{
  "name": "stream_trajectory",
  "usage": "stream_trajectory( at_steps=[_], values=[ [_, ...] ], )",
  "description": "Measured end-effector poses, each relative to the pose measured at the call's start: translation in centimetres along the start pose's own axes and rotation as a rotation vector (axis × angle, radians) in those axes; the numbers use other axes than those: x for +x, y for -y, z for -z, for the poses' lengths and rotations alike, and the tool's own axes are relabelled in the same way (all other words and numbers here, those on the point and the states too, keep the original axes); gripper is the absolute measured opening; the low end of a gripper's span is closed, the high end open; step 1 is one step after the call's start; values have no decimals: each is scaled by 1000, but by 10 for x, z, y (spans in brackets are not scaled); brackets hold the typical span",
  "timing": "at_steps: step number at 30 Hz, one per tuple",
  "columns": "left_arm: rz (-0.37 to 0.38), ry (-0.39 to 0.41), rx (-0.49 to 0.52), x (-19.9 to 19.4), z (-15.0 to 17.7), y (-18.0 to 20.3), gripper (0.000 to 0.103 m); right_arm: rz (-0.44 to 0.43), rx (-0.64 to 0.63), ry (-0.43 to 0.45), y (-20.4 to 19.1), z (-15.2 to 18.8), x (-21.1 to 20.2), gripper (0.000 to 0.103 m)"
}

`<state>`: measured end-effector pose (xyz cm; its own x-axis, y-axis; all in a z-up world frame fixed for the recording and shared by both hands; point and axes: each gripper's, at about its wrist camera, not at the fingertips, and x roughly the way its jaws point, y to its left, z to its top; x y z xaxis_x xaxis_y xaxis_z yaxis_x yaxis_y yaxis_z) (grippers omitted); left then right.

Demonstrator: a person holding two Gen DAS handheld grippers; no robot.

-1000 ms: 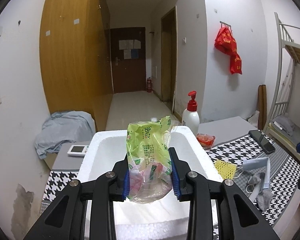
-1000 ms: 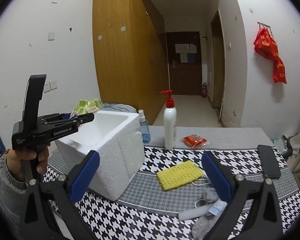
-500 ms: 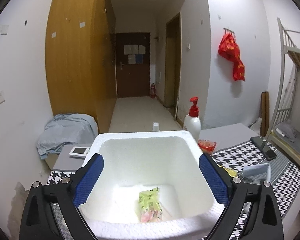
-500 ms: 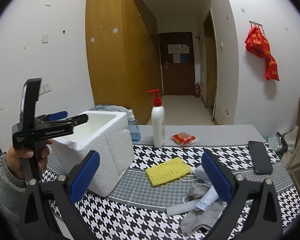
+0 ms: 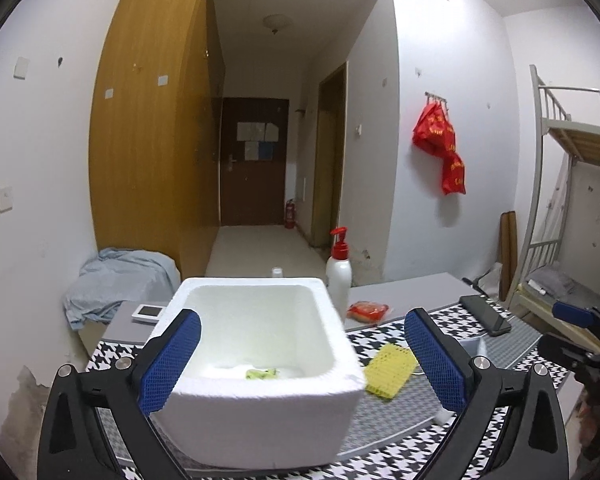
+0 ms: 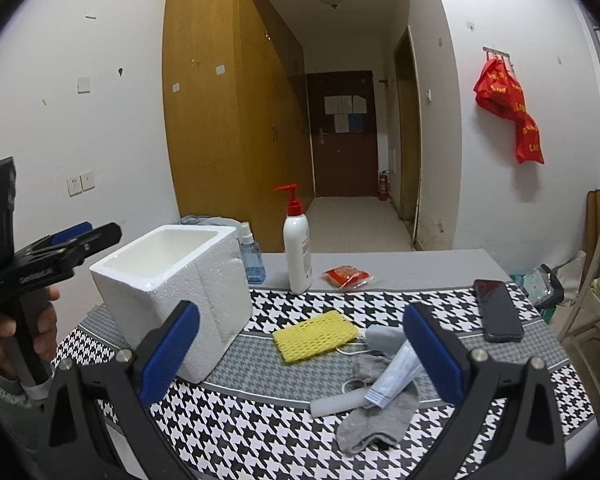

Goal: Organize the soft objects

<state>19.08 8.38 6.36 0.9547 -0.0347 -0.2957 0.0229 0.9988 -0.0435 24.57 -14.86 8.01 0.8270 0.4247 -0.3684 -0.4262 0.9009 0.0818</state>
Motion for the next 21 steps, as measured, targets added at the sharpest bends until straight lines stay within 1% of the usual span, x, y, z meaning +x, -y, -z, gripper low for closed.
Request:
stream_trajectory(
  at_steps=[11,21],
  values=[
    [32,61,14,-38,8,26,102,9,-9,33,7,6,-30,103],
    [70,74,-7,-55,24,45,102,21,18,48,15,18,-46,103]
  ],
)
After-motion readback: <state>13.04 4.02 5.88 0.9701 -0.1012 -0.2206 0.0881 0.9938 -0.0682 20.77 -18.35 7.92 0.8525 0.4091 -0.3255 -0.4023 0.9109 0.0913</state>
